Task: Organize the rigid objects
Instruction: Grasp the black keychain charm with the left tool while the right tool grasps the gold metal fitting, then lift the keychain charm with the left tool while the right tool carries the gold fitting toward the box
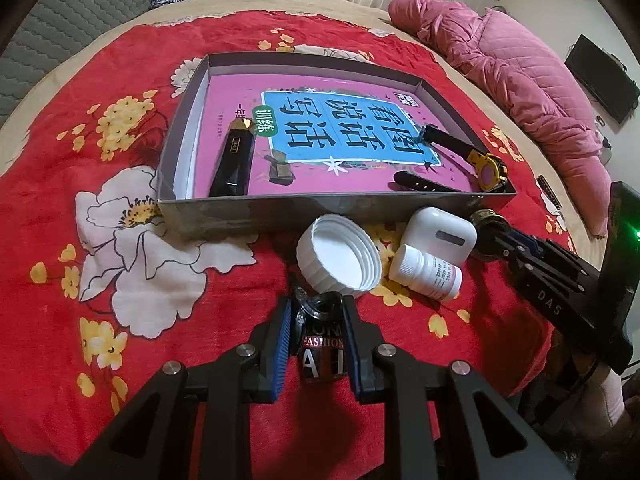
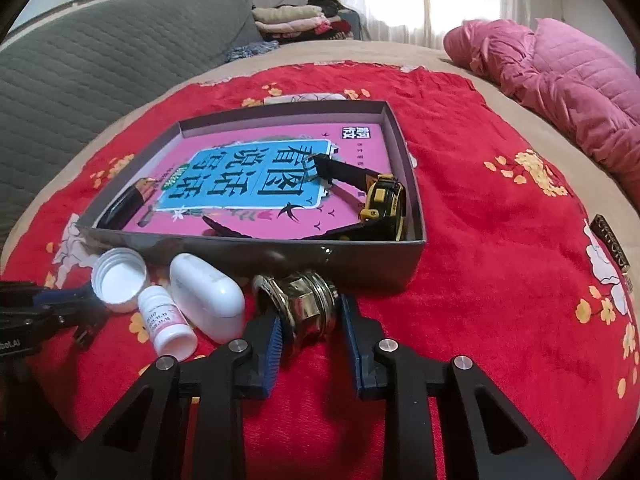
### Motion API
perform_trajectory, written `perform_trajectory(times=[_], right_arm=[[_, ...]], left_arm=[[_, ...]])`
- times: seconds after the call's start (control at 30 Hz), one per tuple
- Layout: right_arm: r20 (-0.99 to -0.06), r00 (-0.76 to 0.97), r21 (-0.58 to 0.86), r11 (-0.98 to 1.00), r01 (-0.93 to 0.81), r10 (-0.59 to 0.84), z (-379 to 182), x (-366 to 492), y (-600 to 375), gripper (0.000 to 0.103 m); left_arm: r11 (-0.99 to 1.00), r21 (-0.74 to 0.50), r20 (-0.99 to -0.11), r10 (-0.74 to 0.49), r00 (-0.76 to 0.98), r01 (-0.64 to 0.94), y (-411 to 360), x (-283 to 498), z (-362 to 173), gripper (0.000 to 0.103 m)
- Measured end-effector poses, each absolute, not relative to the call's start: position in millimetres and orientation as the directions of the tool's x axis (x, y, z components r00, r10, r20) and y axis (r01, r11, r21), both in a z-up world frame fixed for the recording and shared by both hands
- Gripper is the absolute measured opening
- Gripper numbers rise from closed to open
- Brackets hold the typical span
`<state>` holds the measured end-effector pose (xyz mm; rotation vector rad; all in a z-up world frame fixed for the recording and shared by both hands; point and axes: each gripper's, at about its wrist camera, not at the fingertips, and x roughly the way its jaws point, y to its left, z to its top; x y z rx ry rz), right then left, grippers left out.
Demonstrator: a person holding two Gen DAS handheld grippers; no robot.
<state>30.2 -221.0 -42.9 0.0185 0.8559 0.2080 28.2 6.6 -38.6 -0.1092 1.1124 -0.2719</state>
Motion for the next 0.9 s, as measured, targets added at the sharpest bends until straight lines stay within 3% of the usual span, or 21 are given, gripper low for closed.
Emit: perform_trajectory(times=[0.1, 0.9], right_arm=[[-0.742, 0.641, 0.115, 0.979, -0.166, 0.196, -39.6, 28.3, -225.0, 0.015], [-0.653, 0.71, 0.177, 0.964, -0.196, 0.264, -1.0, 0.4, -228.0, 0.013]], left_arm=[[0.961, -0.228, -0.865, -0.275, 0.419, 0.16, 8.1, 26.1, -35.7, 0.024], [0.962, -0.208, -0.824, -0.27, 0.499, 0.176, 11.4, 18.3, -6.2, 0.024]])
